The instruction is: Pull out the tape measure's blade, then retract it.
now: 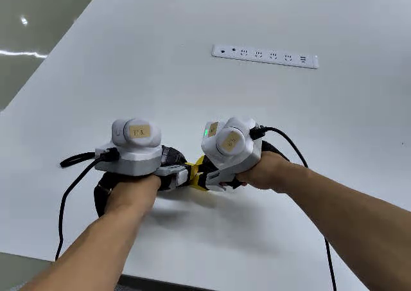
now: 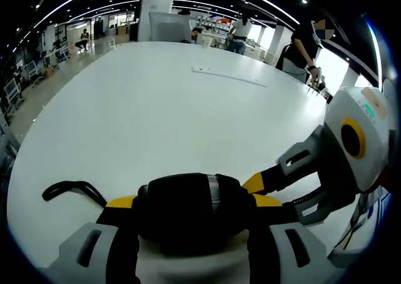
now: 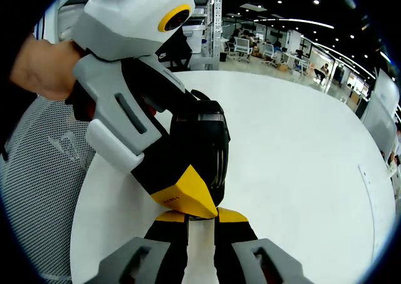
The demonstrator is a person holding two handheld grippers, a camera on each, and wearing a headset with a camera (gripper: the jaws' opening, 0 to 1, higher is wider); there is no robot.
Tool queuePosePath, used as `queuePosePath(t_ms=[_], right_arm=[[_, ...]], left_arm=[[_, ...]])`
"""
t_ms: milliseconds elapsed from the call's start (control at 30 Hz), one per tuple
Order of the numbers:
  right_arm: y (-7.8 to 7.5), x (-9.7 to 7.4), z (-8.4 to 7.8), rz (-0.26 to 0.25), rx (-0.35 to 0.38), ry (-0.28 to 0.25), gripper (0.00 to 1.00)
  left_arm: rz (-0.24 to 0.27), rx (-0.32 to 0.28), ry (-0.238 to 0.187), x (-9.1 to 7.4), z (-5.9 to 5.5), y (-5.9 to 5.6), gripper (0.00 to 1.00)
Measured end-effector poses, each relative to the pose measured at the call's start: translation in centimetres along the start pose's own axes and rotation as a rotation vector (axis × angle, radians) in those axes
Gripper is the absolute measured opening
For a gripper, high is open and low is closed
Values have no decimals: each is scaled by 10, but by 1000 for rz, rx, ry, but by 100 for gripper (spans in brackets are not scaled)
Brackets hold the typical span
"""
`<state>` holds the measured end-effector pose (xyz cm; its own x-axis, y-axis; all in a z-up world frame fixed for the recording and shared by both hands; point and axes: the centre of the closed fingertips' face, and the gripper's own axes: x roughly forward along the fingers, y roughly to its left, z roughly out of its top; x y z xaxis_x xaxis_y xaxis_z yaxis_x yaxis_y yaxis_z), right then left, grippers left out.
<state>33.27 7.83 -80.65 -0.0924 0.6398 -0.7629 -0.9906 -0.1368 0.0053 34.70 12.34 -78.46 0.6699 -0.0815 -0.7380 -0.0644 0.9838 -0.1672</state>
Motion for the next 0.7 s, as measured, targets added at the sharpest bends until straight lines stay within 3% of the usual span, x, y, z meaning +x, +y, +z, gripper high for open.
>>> queuePosePath(t_ms=[700], right_arm=[[-1,-7,1,-11,-4,-3,19]], left_arm=[[-13,-4,16,-3,3,0,66]])
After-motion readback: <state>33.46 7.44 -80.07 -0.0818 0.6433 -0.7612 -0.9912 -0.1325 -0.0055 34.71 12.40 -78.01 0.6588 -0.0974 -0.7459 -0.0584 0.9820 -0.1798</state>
